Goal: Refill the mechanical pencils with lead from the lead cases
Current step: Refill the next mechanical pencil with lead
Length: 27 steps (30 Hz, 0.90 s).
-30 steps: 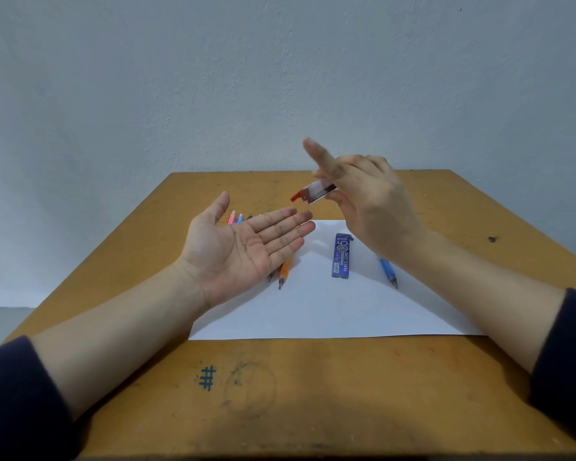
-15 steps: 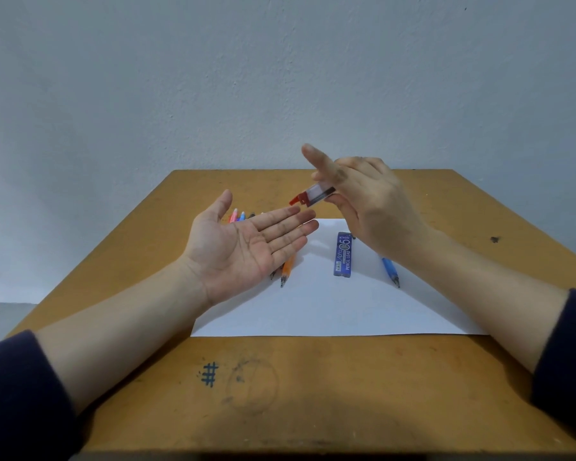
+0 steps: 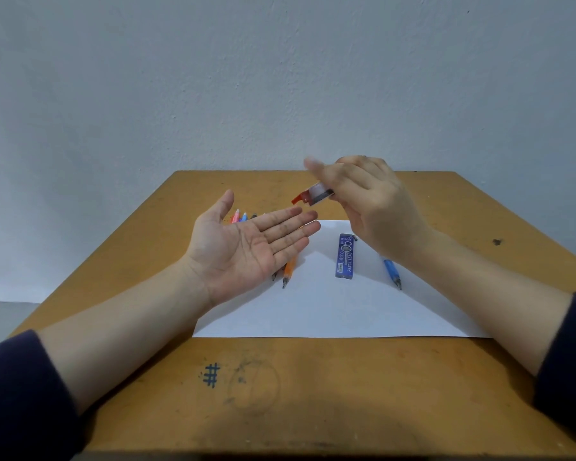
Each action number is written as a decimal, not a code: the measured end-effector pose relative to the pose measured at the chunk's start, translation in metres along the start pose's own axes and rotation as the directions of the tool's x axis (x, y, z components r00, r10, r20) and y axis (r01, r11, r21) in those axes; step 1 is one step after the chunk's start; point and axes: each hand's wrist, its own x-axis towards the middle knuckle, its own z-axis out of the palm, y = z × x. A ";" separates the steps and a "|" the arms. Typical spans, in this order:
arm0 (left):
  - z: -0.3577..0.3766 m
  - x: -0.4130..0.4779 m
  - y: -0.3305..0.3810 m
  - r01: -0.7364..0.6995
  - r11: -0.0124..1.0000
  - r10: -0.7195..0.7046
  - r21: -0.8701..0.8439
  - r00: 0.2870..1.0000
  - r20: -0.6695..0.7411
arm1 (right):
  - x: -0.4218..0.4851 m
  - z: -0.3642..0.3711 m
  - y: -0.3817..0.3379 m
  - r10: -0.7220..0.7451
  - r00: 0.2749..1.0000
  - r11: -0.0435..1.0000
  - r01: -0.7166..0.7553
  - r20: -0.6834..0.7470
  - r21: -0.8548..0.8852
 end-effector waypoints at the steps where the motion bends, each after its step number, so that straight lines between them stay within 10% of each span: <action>1: 0.000 0.000 0.000 0.002 1.000 -0.002 -0.004 1.000 0.003 | -0.001 0.001 0.001 -0.015 1.000 1.000 0.015 0.000 -0.005; 27: 0.000 0.001 0.000 0.008 1.000 -0.009 0.004 1.000 0.012 | -0.001 0.001 0.001 0.017 1.000 1.000 -0.017 0.020 0.020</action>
